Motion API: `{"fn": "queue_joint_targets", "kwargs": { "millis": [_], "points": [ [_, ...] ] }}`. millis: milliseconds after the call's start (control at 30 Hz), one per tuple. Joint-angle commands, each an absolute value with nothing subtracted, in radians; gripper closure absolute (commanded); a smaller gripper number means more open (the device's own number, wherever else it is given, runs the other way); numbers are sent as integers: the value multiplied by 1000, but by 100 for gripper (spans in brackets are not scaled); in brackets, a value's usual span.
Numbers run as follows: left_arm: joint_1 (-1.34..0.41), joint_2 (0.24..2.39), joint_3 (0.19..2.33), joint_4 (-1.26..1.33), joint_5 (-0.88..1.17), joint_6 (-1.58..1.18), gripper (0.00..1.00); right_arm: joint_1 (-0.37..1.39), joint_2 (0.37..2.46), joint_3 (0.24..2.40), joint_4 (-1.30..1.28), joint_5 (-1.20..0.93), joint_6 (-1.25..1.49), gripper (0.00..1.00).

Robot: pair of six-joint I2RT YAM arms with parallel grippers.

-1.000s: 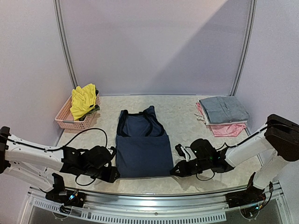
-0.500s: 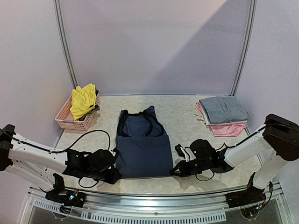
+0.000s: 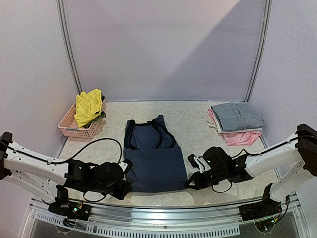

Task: Fold and stack the mixed laundry pile
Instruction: Pick up the 2/3-rectangle-folded tank top from the center of the board, then fold the 2/3-rectangle-folded tank top at the center of the board.

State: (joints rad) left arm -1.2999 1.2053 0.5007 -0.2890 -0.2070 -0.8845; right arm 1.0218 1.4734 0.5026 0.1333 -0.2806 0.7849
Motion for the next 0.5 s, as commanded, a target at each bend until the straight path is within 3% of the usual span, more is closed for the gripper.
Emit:
{"fn": "queue_joint_targets", "kwargs": {
  "millis": [0, 267, 467],
  "points": [
    [-1389, 1168, 571, -401, -266, -907, 100, 1074, 1335, 561, -154, -187, 757, 100],
    [-1575, 1150, 689, -483, -398, -975, 100, 1160, 1140, 659, -434, -42, 779, 100],
    [-1585, 1157, 778, -614, -513, -983, 100, 1161, 1100, 839, -655, 143, 740, 100]
  ]
}}
